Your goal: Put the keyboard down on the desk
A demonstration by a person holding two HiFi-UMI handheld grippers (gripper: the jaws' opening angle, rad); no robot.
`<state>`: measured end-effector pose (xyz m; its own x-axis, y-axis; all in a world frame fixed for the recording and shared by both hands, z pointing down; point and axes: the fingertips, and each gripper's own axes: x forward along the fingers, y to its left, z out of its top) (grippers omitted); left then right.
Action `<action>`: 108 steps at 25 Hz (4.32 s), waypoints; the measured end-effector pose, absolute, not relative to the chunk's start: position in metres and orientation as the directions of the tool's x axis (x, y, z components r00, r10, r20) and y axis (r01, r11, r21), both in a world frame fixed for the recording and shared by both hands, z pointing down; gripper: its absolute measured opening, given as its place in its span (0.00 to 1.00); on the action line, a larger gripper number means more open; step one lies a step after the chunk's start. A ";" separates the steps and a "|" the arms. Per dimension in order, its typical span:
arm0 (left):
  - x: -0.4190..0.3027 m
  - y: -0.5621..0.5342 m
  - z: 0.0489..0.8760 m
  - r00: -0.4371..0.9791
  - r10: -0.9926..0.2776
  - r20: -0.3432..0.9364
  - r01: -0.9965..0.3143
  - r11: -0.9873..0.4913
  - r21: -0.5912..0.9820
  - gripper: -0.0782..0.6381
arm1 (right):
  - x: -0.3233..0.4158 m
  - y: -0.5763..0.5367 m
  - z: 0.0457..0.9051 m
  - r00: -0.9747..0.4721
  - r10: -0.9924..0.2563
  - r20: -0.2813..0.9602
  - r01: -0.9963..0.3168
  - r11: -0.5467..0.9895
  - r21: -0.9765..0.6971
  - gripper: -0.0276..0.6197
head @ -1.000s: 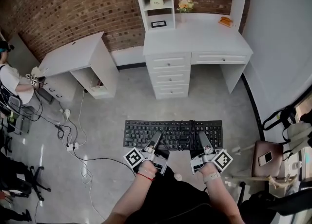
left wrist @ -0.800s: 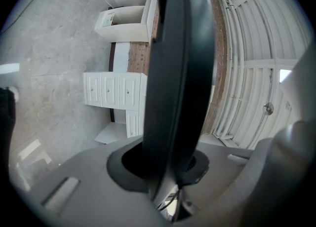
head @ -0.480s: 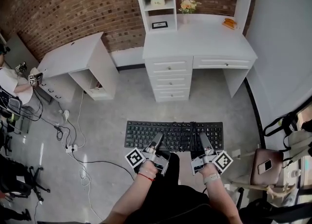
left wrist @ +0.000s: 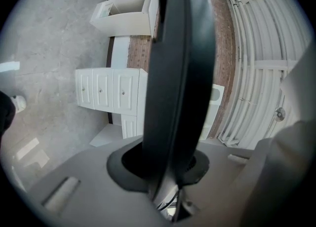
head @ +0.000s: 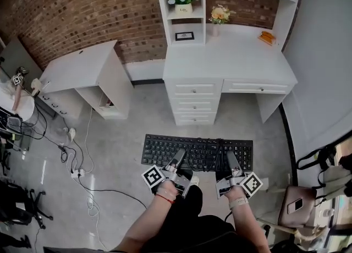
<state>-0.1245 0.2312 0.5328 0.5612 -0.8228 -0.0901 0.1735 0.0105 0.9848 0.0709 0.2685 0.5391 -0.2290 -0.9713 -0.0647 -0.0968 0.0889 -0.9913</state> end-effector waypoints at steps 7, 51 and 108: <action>-0.125 0.165 0.533 0.562 -0.824 -0.070 0.170 0.032 0.985 0.21 | 0.068 0.202 0.537 -0.240 -0.970 -0.044 -0.094 0.068 -0.993 0.16; -0.060 -0.116 0.566 0.589 -0.807 -0.033 0.148 0.068 0.987 0.21 | 0.134 -0.087 0.573 -0.269 -0.963 -0.013 -0.089 0.038 -0.995 0.15; 0.045 -0.376 0.610 0.776 -0.622 0.105 0.041 0.216 0.976 0.31 | 0.234 -0.365 0.619 -0.224 -0.957 0.184 -0.032 -0.181 -0.983 0.15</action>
